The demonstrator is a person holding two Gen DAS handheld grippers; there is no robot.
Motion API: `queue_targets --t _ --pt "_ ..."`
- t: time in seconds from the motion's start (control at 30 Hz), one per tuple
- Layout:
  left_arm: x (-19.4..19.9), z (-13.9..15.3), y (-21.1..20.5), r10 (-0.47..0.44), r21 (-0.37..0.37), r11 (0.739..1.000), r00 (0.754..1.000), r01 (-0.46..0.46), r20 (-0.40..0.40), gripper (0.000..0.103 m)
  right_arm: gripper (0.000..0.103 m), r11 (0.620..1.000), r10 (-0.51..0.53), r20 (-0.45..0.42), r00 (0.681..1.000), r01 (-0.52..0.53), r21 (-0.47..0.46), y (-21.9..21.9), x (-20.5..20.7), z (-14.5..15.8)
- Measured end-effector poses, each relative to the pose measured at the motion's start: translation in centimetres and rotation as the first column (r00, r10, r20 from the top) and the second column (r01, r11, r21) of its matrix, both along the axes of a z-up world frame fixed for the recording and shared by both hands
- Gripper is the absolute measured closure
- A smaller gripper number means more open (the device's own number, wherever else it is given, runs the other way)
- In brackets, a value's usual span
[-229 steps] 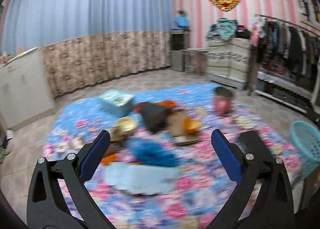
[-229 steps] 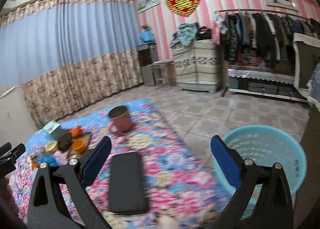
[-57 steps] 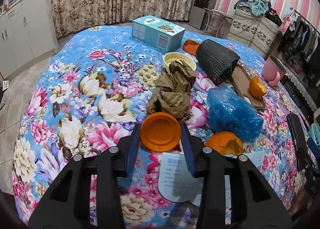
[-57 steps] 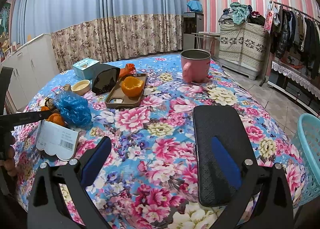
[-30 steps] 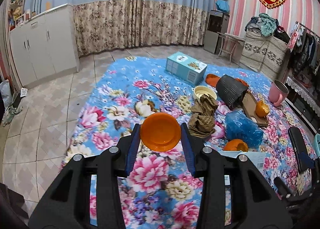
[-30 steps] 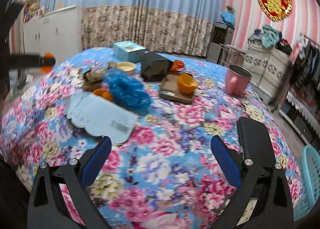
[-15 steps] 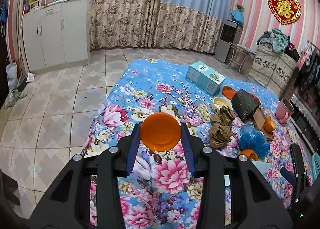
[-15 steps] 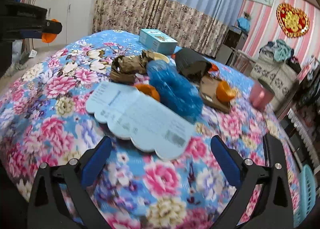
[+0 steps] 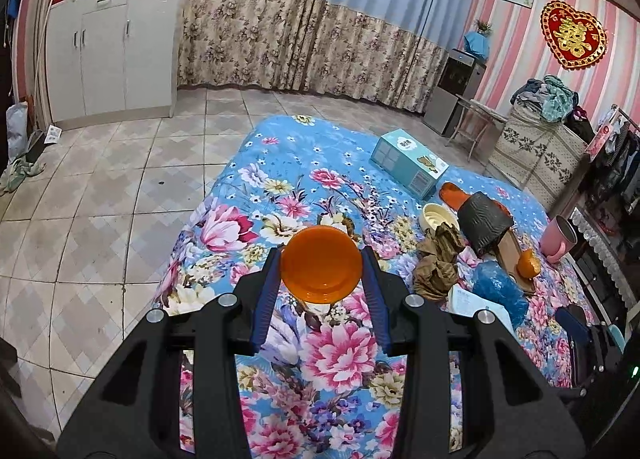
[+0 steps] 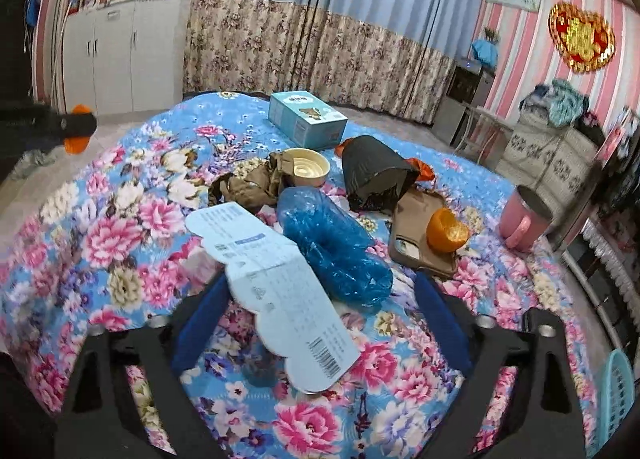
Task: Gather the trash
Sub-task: 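Grasp the white paper receipt with the right tool while the left tool holds the lid, then carry lid and receipt to the blue basket and open both tools over it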
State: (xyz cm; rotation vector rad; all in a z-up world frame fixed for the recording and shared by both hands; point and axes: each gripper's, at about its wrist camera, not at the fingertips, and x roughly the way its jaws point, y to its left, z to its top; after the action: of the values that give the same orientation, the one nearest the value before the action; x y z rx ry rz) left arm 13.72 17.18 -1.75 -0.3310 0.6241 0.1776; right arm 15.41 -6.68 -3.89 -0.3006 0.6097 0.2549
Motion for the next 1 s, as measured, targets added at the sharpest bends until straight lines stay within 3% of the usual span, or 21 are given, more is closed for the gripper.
queue_targets --t 0.2,0.27,0.37,0.5,0.7,0.8,1.0 --pt "0.0 -0.1 0.0 0.002 -0.007 1.000 1.000 -0.002 -0.003 0.064 0.058 0.997 0.006 -0.041 0.999 -0.003 0.073 -1.3 0.9 0.1" --pt "0.0 -0.2 0.0 0.000 -0.007 1.000 1.000 0.000 -0.004 0.064 0.078 0.998 0.016 -0.056 0.998 -0.012 0.069 -1.3 1.1 -0.1" --pt "0.1 -0.3 -0.4 -0.009 0.005 1.000 1.000 0.009 -0.007 0.064 0.094 0.998 0.034 -0.089 0.995 -0.028 0.060 -1.2 1.5 -1.0" --pt "0.2 -0.5 -1.5 -0.019 0.048 0.999 1.000 0.019 -0.015 0.064 0.101 0.994 0.029 -0.070 0.997 -0.022 0.106 -2.3 1.2 -0.6" --pt "0.7 -0.7 -3.8 -0.057 0.084 0.995 0.998 0.058 -0.013 0.064 0.102 0.985 0.028 -0.025 0.999 -0.023 0.171 -5.6 -0.1 2.1" --pt "0.6 -0.1 -6.2 -0.096 0.081 0.992 0.995 0.095 0.015 0.064 0.102 0.980 0.007 -0.013 1.000 -0.004 0.200 -8.1 -0.8 3.1" --pt "0.8 2.2 -13.1 -0.220 0.146 0.967 0.973 0.209 0.063 0.064 0.102 0.955 -0.113 0.012 0.994 0.105 0.277 -15.7 -2.0 4.9"
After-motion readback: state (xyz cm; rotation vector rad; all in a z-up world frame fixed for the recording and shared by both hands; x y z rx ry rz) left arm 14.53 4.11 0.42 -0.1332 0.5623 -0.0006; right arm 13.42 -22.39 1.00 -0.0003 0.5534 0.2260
